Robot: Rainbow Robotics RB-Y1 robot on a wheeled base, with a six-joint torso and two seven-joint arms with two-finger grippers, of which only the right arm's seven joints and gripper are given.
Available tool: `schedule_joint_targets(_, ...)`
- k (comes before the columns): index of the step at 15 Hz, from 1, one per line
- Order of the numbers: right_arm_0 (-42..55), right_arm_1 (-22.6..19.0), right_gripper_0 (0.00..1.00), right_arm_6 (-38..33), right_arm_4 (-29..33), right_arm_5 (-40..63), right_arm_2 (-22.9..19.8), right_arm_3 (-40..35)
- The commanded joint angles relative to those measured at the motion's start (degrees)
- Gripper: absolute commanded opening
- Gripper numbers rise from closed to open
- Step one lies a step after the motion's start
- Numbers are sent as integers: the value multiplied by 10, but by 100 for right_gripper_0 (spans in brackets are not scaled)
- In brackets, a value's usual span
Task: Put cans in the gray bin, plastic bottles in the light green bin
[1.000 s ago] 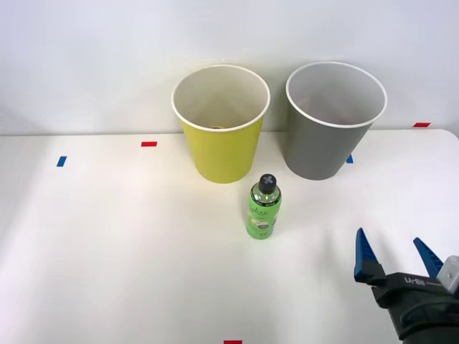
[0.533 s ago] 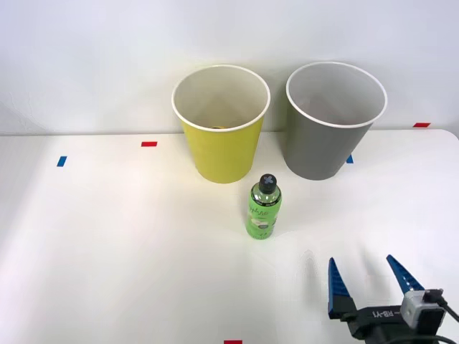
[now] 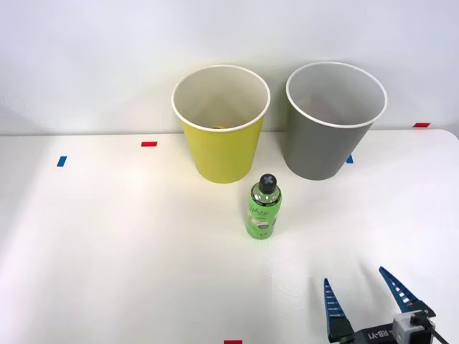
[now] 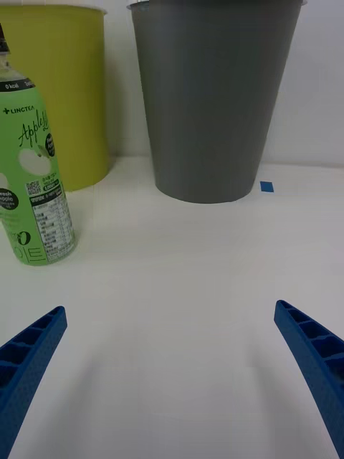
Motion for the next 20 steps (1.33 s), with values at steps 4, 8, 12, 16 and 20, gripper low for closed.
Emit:
schedule_joint_targets(4,-12,0,100,20,-21,-68,1,56)
schedule_joint_targets(8,-10,-25,100,33,-27,-81,16,61)
schedule_joint_targets(12,4,-33,100,42,-49,-82,16,61)
schedule_joint_targets(16,15,-32,100,45,-64,-87,16,61)
schedule_joint_targets(20,15,-32,100,45,-64,-87,16,61)
